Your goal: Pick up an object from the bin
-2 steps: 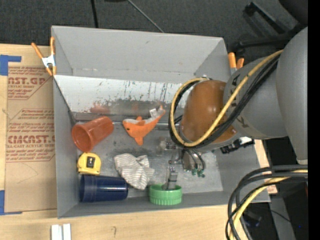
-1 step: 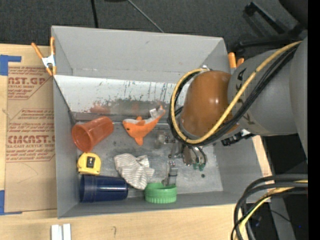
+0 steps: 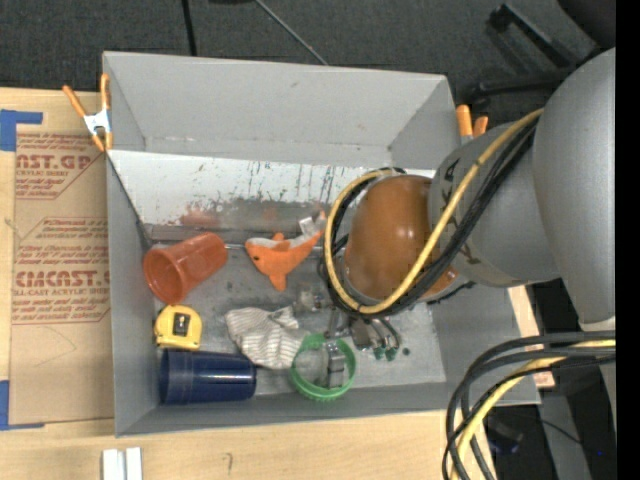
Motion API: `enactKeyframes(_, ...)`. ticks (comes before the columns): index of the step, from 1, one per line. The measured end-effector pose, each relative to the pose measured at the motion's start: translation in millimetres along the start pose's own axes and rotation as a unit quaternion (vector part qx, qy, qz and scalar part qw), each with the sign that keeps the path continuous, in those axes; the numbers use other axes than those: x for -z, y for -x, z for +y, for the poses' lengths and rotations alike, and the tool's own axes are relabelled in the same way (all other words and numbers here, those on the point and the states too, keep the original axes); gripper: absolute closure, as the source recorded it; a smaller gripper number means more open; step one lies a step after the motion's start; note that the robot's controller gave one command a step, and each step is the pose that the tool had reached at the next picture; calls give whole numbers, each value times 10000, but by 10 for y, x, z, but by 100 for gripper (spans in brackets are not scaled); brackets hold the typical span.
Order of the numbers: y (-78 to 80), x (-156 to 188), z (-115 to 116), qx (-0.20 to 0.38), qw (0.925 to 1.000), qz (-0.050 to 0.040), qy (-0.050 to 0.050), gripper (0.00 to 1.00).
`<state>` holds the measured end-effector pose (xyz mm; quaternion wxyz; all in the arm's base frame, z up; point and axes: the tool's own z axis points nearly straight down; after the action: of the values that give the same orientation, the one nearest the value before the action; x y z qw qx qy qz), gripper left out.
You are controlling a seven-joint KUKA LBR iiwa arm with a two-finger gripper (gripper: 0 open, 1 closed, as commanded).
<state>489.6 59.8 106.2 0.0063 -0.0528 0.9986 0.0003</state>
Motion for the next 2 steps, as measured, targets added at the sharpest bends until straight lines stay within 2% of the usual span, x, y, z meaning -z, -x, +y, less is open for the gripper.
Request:
enactKeyframes(1, 98, -362, 462, 331, 9994, 41, 4, 100)
enactKeyframes(2, 98, -362, 462, 330, 9994, 41, 5, 100)
